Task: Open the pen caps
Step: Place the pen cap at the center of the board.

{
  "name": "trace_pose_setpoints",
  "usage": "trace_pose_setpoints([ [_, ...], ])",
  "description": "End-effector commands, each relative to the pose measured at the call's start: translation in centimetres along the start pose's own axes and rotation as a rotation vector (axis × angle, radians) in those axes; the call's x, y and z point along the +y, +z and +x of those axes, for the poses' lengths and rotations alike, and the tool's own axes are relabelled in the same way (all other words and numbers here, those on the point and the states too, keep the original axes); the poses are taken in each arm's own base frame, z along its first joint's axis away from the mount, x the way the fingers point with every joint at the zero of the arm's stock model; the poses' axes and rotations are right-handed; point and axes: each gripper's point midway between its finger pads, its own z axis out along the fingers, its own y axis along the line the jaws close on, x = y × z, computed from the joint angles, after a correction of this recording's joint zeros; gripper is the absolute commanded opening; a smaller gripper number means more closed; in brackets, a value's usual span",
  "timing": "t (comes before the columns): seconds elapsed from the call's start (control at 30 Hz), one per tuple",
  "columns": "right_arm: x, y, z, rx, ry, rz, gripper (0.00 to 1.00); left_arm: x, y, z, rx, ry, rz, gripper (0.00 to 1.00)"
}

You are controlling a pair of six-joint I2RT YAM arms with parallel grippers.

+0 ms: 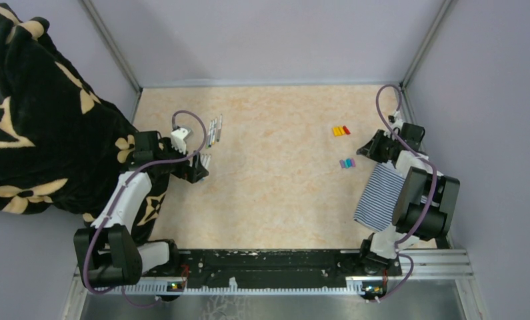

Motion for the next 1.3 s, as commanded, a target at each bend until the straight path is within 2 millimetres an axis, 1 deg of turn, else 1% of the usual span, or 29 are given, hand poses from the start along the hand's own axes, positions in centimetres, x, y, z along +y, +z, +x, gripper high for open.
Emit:
trace_pose_setpoints([
  [0.0,-1.1,0.3,-1.8,-0.053,-0.038,0.041,0.00,-0.7,-0.4,-0.4,-0.032,0.031,0.031,1.00],
  [0.27,-2.7,1.7,-1.6,-0.037,-0.026,0.074,0.00,-1.0,-0.4,-0.3,-0.034,0.034,0.044,1.00],
  [0.33,-3.3,2.4,-0.8,-0.015,-0.010,0.078,0.00,-1.0,-0.4,-0.3,-0.035,0.035,0.047,1.00],
  [0.47,-3.6,2.8,-0.6,-0.017,0.001,0.079,0.00,-1.1,-0.4,-0.3,-0.039,0.038,0.052,1.00],
  [0.73,-3.7,3.3,-0.6,-0.018,0.009,0.073,0.00,-1.3,-0.5,-0.4,-0.044,0.041,0.056,1.00],
  [1.03,-3.1,4.2,0.1,0.013,-0.002,0.061,0.00,-1.4,-0.5,-0.4,-0.046,0.043,0.065,1.00],
  [1.27,-3.0,4.2,0.8,0.031,0.005,0.053,0.08,-1.5,-0.4,-0.3,-0.045,0.041,0.068,1.00],
])
